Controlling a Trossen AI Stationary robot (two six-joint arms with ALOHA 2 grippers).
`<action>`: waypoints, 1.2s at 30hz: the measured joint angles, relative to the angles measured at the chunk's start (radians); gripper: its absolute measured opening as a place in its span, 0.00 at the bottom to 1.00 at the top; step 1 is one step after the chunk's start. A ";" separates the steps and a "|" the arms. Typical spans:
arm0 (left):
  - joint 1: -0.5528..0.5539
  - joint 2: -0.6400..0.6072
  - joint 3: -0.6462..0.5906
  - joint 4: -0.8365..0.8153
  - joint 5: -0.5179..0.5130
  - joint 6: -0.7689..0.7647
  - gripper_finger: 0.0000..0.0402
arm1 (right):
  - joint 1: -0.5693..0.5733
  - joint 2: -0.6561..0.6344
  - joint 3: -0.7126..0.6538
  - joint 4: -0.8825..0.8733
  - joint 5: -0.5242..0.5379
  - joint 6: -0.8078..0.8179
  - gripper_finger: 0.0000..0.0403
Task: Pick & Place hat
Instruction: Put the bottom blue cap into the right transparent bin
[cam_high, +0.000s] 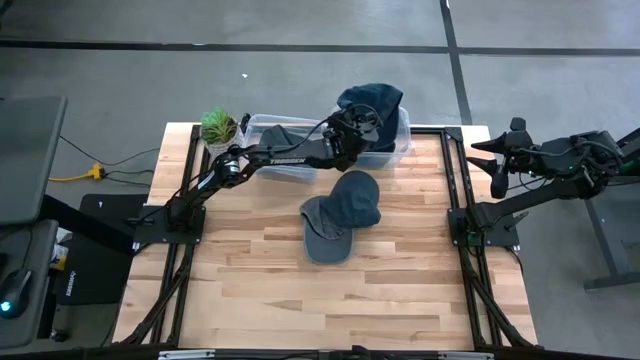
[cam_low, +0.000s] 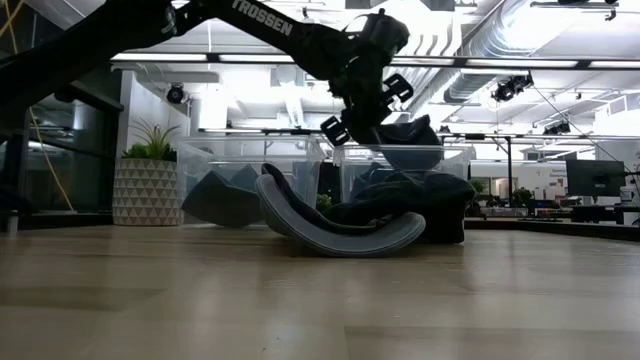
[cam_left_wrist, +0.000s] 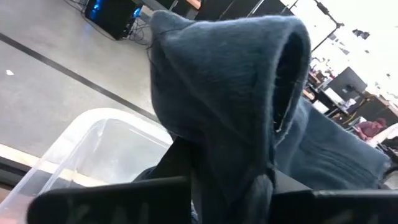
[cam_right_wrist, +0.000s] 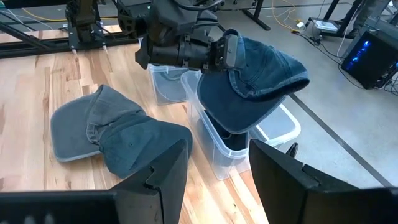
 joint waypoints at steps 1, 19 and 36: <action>0.000 0.000 0.000 0.000 0.000 0.005 0.13 | 0.000 0.000 0.000 0.000 0.000 0.000 0.41; 0.000 0.000 0.000 0.001 -0.024 0.143 0.34 | 0.000 0.000 -0.001 -0.001 0.001 0.000 0.41; -0.001 0.000 0.000 -0.007 0.316 0.229 0.47 | 0.000 0.000 -0.123 0.104 0.017 -0.033 0.41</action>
